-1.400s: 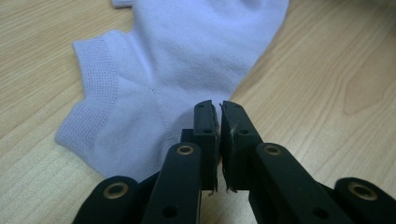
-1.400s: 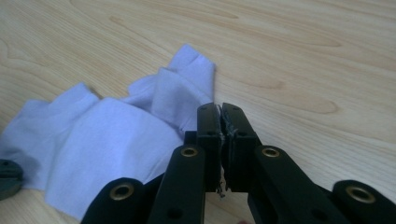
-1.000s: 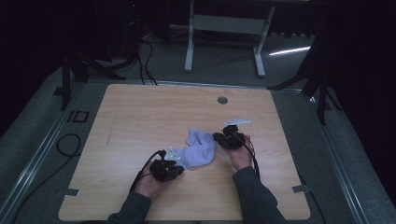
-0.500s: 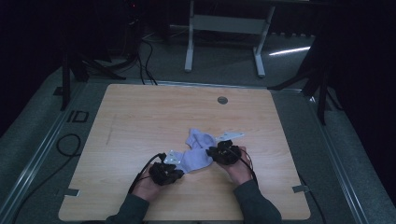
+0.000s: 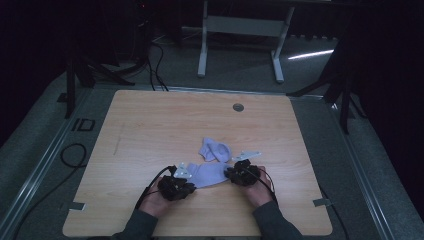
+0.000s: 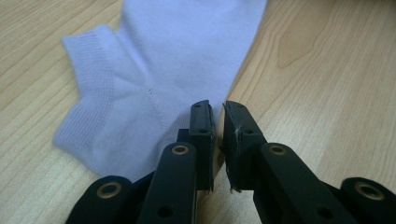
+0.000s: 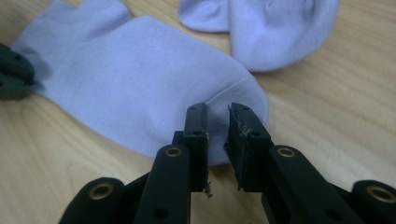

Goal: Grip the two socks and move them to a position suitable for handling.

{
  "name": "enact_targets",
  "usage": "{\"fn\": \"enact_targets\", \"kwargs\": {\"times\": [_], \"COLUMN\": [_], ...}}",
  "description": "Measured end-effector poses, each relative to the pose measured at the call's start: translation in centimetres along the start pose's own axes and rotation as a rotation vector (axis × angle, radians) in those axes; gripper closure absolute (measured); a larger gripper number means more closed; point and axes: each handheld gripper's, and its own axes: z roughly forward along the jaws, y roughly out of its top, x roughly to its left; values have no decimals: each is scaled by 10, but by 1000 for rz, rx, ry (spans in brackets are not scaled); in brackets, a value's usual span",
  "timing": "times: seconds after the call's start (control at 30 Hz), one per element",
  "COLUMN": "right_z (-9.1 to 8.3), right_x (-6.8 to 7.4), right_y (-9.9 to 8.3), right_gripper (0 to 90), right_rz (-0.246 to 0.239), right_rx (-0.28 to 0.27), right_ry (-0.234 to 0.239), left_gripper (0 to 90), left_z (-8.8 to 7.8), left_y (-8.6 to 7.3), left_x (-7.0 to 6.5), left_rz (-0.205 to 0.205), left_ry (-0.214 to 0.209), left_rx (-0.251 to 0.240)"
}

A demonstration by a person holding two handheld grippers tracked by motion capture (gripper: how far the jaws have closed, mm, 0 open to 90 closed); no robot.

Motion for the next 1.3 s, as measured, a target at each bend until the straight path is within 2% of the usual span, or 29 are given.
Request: {"fn": "enact_targets", "kwargs": {"times": [0.13, 0.17, 0.27, 0.3, 0.33, 0.37, 0.43, 0.5, 0.57, 0.63, 0.7, 0.77, 1.1, 1.3], "right_z": [-6, -8, -10, -13, -13, -14, -16, -17, -18, -19, -20, -22, -33, -35], "right_x": [5, 6, 8, 9, 9, 10, 11, 13, 15, 17, 18, 19, 19, 21], "right_y": [-10, -13, -16, -18, -18, -21, -23, -24, -26, -27, -29, -31, -43, -45], "right_gripper": [740, 708, 693, 680, 680, 669, 661, 651, 639, 625, 614, 613, 607, 574], "right_rz": [12, 18, 21, 25, 25, 26, 21, 17, 10, -4, -12, -11, -3, -3], "right_rx": [-11, -16, -20, -20, -20, -23, -22, -21, -18, -18, -19, -18, -15, -13], "right_ry": [7, 10, 6, -2, -2, -8, -17, -22, -32, -41, -49, -53, -43, -33], "left_gripper": [791, 777, 778, 780, 780, 780, 782, 782, 782, 785, 787, 787, 787, 782], "left_z": [-1, -2, -3, -6, -6, -7, -8, -6, 0, 2, 7, 6, 4, 3], "left_y": [-1, -1, 0, 1, 1, 1, 1, 3, 4, 4, 4, 3, -4, -5], "left_x": [-1, -1, 0, 2, 2, 5, 6, 10, 12, 13, 13, 12, -1, -2], "left_rz": [-4, -8, -21, -45, -45, -66, -74, -93, -96, -99, -105, -104, -109, -111], "left_ry": [-3, 25, 50, 64, 64, 89, 98, 136, 152, 157, 161, 153, 117, 107], "left_rx": [-1, -10, -34, -70, -70, -101, -113, -124, -116, -109, -79, -75, -82, -83]}}
